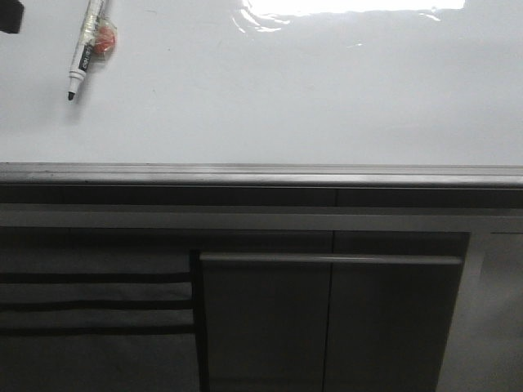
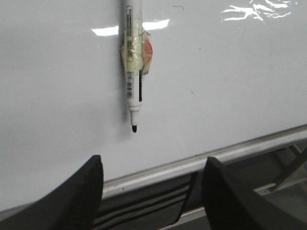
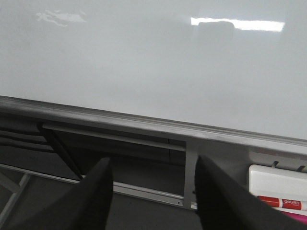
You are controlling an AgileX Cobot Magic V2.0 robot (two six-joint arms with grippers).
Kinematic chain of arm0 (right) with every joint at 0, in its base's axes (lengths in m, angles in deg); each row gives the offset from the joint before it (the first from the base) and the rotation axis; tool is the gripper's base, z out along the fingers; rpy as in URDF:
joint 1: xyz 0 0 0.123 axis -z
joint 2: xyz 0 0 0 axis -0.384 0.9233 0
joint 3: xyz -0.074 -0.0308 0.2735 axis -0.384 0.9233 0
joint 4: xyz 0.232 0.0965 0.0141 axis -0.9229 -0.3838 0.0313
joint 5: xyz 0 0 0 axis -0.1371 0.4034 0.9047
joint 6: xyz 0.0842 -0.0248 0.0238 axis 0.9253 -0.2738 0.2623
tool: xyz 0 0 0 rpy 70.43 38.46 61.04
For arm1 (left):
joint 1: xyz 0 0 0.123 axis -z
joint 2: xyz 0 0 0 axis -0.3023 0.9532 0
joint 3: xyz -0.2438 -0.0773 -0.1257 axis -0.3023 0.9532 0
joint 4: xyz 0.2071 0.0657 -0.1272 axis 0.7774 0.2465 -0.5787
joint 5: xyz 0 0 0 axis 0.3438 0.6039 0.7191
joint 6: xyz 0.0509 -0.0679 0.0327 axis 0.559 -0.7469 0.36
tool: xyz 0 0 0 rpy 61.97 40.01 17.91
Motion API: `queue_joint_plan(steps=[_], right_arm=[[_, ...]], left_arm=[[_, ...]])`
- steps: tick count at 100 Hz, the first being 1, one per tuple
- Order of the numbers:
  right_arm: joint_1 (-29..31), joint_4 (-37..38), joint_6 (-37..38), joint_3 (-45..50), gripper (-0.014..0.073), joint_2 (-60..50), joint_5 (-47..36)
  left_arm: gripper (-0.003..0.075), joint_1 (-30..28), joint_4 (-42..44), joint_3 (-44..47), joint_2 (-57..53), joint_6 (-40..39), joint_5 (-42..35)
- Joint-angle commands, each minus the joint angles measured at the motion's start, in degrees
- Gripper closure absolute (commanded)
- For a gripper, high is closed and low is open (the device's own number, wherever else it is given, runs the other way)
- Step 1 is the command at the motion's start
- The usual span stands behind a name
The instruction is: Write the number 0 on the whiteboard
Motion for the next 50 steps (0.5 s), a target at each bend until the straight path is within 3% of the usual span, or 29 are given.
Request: queue_joint_plan(steps=[1, 50], right_arm=[[0.3, -0.8, -0.5, -2.2, 0.0243, 0.4, -4.5], [0.3, -0.8, -0.5, -2.2, 0.0242, 0.4, -4.3]], left_arm=[[0.0301, 0.5, 0.3, -5.0, 4.8, 0.1, -5.6], [0.0301, 0.2, 2.8, -18.2, 22.8, 0.1, -6.6]])
